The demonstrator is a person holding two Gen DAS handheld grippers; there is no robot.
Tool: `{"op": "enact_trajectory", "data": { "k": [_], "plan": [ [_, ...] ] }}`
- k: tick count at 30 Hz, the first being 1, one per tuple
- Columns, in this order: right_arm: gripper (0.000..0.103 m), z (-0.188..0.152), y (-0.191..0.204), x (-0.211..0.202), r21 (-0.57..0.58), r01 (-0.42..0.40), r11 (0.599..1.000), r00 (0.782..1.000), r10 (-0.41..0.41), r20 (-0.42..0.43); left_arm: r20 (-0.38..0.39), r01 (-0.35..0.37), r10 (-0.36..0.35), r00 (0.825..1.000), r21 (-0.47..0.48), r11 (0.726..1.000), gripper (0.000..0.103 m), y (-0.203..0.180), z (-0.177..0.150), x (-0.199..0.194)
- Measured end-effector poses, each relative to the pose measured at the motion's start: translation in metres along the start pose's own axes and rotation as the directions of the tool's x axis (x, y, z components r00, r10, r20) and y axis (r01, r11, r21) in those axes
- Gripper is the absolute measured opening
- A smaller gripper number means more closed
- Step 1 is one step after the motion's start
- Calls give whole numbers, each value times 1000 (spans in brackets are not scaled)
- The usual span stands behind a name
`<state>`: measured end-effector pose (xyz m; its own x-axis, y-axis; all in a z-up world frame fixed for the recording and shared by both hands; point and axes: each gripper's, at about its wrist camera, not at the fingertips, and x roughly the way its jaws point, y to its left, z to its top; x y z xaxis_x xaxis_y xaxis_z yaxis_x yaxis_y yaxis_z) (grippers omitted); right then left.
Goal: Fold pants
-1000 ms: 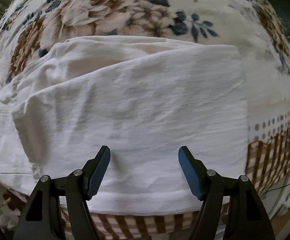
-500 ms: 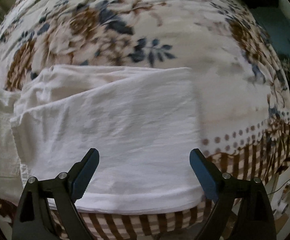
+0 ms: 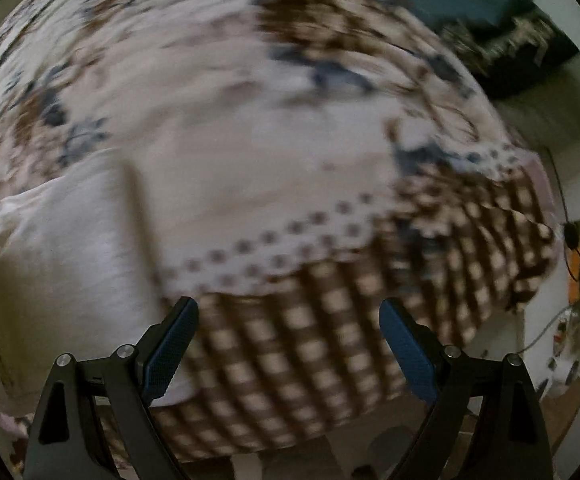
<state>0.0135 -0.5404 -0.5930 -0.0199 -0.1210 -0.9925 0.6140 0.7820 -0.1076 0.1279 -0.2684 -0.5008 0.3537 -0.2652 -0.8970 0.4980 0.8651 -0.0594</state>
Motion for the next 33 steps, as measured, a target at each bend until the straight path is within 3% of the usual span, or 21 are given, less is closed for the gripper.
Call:
{"op": "enact_trajectory", "data": {
  "k": [3,8,11,13,14,15,16,18,20,22,24,26,28,29,30,31,32,33],
  "plan": [
    [94,-3,-21,10,32,23,999,1000,-23,-12,-52,-4,7,999,50,999,9,-27,-8,27],
    [94,-2,-42,18,54,22,998,1000,-20,-23,-150,-45,53,987,62,997,15,-36,-14,47],
    [94,1,-54,20,91,-64,994,997,68,-32,-193,-12,14,981,13,1000,37,-35,-7,34],
    [94,2,-62,19,131,-170,977,984,176,-34,-167,19,-21,986,-14,1000,56,-32,-2,13],
    [94,4,-66,20,141,-203,969,977,209,-33,-145,39,-43,989,-31,999,83,-29,2,-3],
    [94,5,-70,17,157,-264,952,962,271,-25,-134,50,-56,989,-48,998,100,-26,5,-13],
    [94,8,-72,16,163,-292,942,954,300,-21,-124,69,-78,989,-72,995,101,-21,9,-23],
    [94,12,-72,12,173,-400,900,912,410,-21,-102,117,-132,986,-141,983,102,2,18,-46],
    [94,21,-62,13,181,-515,838,846,530,-49,-76,81,-98,992,-202,976,102,28,26,-56],
    [94,24,-45,15,185,-598,780,782,618,-79,-58,35,-55,997,-302,953,102,68,27,-60],
    [94,23,-16,18,166,-624,763,752,645,-138,-76,-56,28,997,-390,919,102,110,22,-55],
    [94,19,6,24,162,-646,746,723,666,-182,-120,-155,113,986,-444,883,102,148,12,-43],
    [94,12,28,32,170,-661,731,696,682,-226,-170,-215,150,974,-474,854,102,173,0,-31],
    [94,8,38,36,158,-648,745,706,665,-242,-187,-225,152,971,-484,845,102,180,-7,-27],
    [94,3,48,45,128,-560,818,771,572,-281,-211,-245,158,965,-494,834,102,189,-14,-19],
    [92,-2,55,49,132,-530,837,789,545,-284,-234,-264,165,958,-494,828,102,193,-19,-15],
    [92,-6,52,55,187,-515,836,796,548,-258,-245,-272,168,955,-493,826,102,195,-23,-13],
    [92,-9,50,59,223,-525,821,786,569,-243,-252,-279,172,952,-491,825,102,196,-27,-11]
  ]
}}
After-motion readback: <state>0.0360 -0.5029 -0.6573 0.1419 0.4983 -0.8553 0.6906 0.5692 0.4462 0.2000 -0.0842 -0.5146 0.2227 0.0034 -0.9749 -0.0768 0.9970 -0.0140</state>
